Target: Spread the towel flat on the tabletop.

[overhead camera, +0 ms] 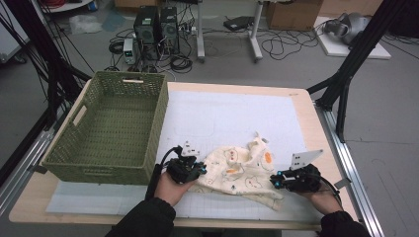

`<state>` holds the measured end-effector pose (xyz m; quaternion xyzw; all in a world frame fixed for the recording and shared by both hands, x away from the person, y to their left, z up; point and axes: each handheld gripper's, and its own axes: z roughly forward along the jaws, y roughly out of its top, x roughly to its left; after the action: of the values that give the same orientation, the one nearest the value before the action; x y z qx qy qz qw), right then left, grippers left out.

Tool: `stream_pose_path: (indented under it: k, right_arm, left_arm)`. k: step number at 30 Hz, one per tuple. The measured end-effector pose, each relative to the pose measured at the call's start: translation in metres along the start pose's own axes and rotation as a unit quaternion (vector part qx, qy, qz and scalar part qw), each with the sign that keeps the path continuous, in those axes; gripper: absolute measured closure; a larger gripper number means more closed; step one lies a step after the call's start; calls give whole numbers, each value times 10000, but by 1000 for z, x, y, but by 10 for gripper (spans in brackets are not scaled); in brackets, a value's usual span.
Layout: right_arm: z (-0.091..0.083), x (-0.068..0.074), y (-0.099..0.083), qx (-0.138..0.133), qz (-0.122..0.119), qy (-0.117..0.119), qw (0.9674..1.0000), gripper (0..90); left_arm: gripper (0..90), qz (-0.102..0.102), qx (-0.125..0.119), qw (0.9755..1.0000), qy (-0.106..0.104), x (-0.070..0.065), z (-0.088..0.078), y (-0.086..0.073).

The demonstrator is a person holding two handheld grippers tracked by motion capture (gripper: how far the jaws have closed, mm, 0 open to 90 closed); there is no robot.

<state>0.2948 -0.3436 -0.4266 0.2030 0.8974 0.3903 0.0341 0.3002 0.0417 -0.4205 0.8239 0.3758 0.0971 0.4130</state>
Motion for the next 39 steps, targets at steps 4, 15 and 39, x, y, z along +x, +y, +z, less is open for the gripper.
stream_pose_path:
  k: [4,15,39]
  right_arm:
    - [-5,-13,15,-149,37,-297,9994,692]
    - [20,-52,18,22,358,-645,9973,646]
    - [0,-37,23,-207,302,-545,9978,871]
  left_arm:
    - [727,68,-109,9999,-111,1,9,20]
    - [592,-148,59,9999,-37,10,65,46]
    - [884,-352,-473,9922,1099,22,2,28]
